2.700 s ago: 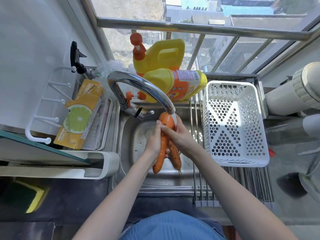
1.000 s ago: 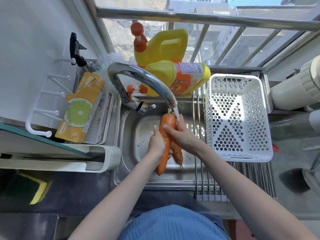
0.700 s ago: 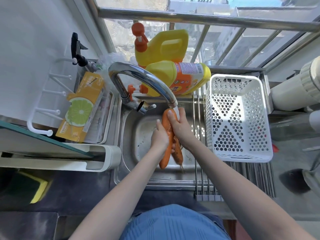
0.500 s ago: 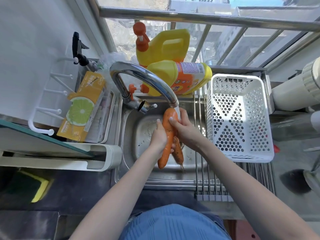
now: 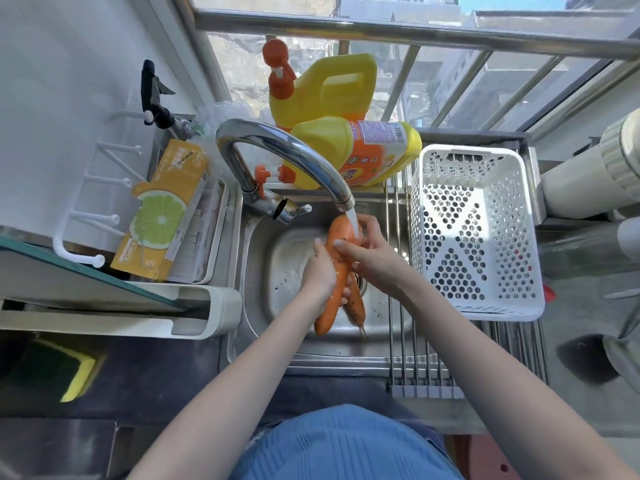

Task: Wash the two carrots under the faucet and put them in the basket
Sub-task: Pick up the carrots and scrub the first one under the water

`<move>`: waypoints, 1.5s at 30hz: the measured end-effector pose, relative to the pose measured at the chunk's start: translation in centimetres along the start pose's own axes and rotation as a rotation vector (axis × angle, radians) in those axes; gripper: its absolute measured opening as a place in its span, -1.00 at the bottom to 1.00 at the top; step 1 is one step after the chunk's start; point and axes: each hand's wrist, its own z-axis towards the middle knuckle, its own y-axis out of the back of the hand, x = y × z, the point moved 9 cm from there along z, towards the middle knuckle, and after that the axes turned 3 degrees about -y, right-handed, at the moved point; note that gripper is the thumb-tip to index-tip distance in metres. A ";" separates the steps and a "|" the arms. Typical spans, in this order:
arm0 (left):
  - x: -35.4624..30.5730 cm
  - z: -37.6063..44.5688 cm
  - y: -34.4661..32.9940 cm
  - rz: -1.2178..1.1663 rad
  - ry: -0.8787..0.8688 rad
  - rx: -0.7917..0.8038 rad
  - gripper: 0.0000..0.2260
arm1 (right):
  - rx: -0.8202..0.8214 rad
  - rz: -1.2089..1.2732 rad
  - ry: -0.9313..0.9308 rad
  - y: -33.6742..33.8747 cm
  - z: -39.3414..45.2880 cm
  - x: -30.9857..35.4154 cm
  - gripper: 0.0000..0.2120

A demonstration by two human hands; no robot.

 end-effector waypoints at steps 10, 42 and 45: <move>0.1 0.3 0.0 0.005 0.056 0.025 -0.26 | -0.043 -0.021 -0.009 0.0 -0.3 0.3 -0.59; -0.2 0.0 -0.2 -0.008 -0.029 -0.152 -0.46 | -0.475 -0.201 0.129 1.1 -1.0 2.8 -0.73; 0.2 -0.1 -0.6 -0.092 0.093 -0.034 -0.47 | -0.138 -0.206 0.028 0.0 -0.6 1.0 -0.53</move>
